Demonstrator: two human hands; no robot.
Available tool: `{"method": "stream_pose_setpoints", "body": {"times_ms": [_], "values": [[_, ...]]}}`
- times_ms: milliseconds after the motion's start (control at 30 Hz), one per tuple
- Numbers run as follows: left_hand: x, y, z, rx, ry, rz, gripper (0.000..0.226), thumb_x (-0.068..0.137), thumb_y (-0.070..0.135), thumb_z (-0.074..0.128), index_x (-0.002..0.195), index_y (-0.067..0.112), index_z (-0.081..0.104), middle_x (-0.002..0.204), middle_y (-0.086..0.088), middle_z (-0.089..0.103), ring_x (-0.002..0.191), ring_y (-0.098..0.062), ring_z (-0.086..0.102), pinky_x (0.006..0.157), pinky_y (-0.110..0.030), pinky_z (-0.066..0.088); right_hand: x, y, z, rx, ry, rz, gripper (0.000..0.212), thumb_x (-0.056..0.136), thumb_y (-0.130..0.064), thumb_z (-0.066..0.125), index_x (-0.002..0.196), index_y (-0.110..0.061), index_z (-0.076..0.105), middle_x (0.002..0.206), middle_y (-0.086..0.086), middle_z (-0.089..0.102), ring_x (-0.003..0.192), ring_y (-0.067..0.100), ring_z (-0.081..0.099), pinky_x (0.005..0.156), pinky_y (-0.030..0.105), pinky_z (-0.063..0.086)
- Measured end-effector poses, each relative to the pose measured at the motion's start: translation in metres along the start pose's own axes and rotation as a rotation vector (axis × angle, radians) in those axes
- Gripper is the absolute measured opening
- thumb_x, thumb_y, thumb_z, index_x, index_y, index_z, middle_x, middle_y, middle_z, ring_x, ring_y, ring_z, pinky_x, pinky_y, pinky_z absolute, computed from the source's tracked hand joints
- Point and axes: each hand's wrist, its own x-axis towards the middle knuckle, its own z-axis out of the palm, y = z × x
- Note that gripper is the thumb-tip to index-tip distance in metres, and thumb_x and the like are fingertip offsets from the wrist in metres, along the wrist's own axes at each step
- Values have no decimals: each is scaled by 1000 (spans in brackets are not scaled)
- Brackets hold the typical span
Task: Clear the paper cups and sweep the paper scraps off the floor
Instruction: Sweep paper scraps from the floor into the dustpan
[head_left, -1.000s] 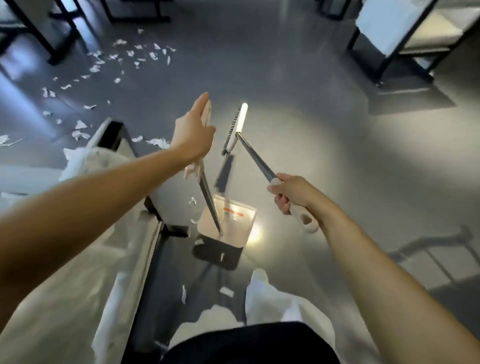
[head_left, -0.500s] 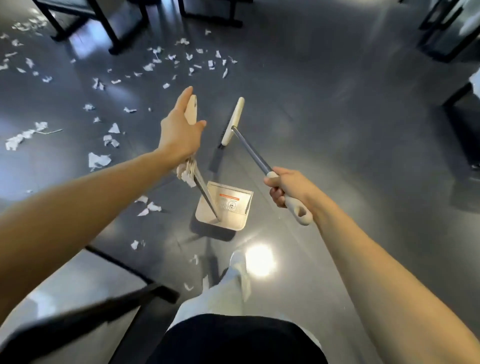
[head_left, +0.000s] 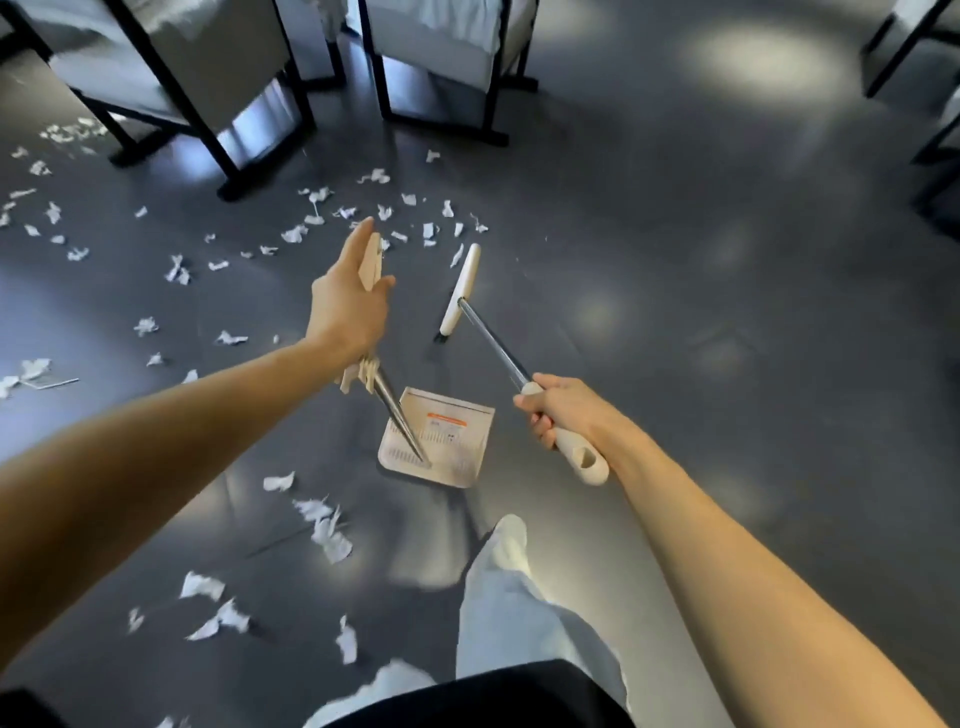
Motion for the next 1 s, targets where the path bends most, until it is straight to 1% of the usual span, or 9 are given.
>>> {"method": "stream_pose_setpoints", "body": {"times_ms": [100, 233, 333, 400, 467, 567, 733, 867, 1000], "values": [[94, 41, 40, 2, 45, -3, 61, 98, 17, 50, 148, 44, 26, 137, -9, 51, 70, -22, 56, 79, -40, 57, 77, -92, -44, -47, -7, -11, 68, 95, -1, 53, 152, -17, 21, 71, 0, 46, 33, 1, 36, 32, 13, 33], [193, 80, 81, 49, 80, -2, 63, 95, 15, 51, 147, 43, 29, 132, -8, 55, 96, -34, 62, 86, -46, 54, 158, -183, -89, -64, -21, 8, 69, 95, -1, 53, 153, -19, 20, 66, 2, 41, 33, 2, 34, 32, 14, 32], [273, 101, 113, -12, 117, -59, 64, 92, 14, 50, 145, 45, 33, 112, -4, 59, 74, -30, 60, 76, -43, 57, 218, -243, -120, -66, -39, 12, 68, 96, -1, 52, 153, -18, 18, 67, 3, 40, 33, 2, 35, 33, 14, 31], [330, 113, 140, -36, 114, -72, 65, 91, 11, 51, 144, 45, 34, 117, -3, 61, 70, -28, 57, 74, -43, 58, 263, -280, -142, -82, -37, 22, 69, 96, -2, 52, 153, -19, 18, 67, 3, 41, 33, 2, 35, 33, 14, 32], [387, 125, 171, -42, 96, -49, 67, 90, 9, 54, 145, 41, 34, 131, 3, 57, 89, -31, 65, 85, -46, 55, 312, -313, -163, -99, -25, 29, 69, 96, -2, 53, 153, -19, 18, 67, 3, 41, 34, 2, 36, 33, 14, 32], [463, 140, 214, -34, 27, -37, 66, 92, 8, 55, 147, 37, 34, 142, 6, 51, 117, -32, 59, 99, -49, 48, 379, -359, -192, -87, 0, 56, 69, 96, -1, 51, 153, -19, 18, 69, 3, 40, 33, 2, 35, 33, 14, 32], [560, 172, 276, 37, -23, -35, 66, 93, 8, 53, 148, 38, 32, 143, 5, 50, 118, -29, 58, 100, -43, 48, 466, -423, -246, -121, 46, 126, 67, 97, -1, 50, 153, -21, 19, 69, 4, 40, 33, 3, 34, 33, 14, 31], [618, 188, 316, 120, -21, -71, 63, 97, 9, 50, 150, 34, 28, 149, 5, 42, 132, -17, 44, 98, -11, 27, 528, -470, -289, -196, 72, 171, 67, 96, -1, 51, 152, -21, 21, 68, 4, 41, 41, 6, 36, 35, 15, 32], [669, 195, 356, 94, -16, -162, 62, 97, 10, 50, 149, 38, 30, 144, -2, 49, 122, -27, 53, 98, -23, 38, 598, -519, -332, -331, 60, 177, 59, 96, -1, 50, 148, -19, 28, 71, 4, 43, 49, 9, 37, 38, 18, 33]]}}
